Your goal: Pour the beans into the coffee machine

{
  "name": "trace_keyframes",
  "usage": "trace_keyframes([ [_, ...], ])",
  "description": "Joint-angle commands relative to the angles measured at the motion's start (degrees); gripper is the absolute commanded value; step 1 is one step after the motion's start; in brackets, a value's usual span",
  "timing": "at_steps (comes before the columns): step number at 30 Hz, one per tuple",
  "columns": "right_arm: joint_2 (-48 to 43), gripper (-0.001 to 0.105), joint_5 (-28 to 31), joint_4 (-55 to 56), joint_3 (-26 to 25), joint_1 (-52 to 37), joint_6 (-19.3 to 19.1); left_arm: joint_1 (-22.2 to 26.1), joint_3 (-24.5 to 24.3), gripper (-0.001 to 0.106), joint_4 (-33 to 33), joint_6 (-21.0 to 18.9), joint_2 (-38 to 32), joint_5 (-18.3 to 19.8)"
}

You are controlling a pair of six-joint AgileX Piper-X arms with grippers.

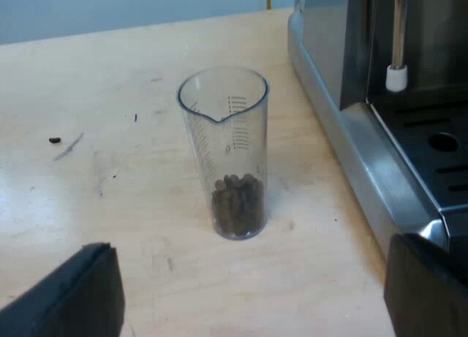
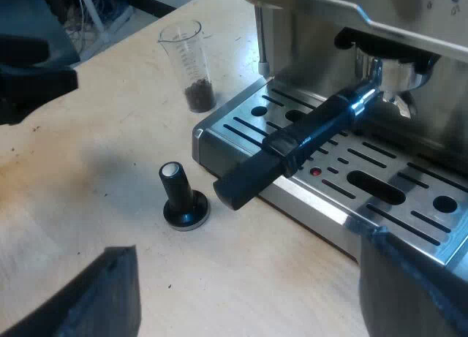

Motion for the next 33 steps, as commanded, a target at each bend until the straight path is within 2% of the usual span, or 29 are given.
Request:
trace_keyframes([
  [1,0.0,0.064,-0.5,-0.9,-0.3,0.0,-0.8,-0.3,0.0,0.082,-4.6,-0.5,3.3,1.1],
  [12,0.0,0.064,-0.5,-0.9,-0.3,0.0,-0.8,-0.3,0.0,0.082,-20.1,-1.4,20.6,1.9],
  [22,0.0,0.064,-0.5,-0.9,-0.3,0.0,-0.8,-0.3,0.0,0.082,-28.8,-1.4,27.7,1.9],
  [30,0.0,0.064,-0.5,-4.8,-0.3,0.0,-0.8,-0.3,0.0,0.083,-38.3,-1.4,36.2,1.7],
  [32,0.0,0.064,-0.5,-5.7,-0.3,0.0,-0.8,-0.3,0.0,0.084,-39.1,-1.4,37.4,1.7],
  [33,0.0,0.064,-0.5,-5.8,-0.3,0.0,-0.8,-0.3,0.0,0.09,-40.4,-1.4,39.5,1.2],
])
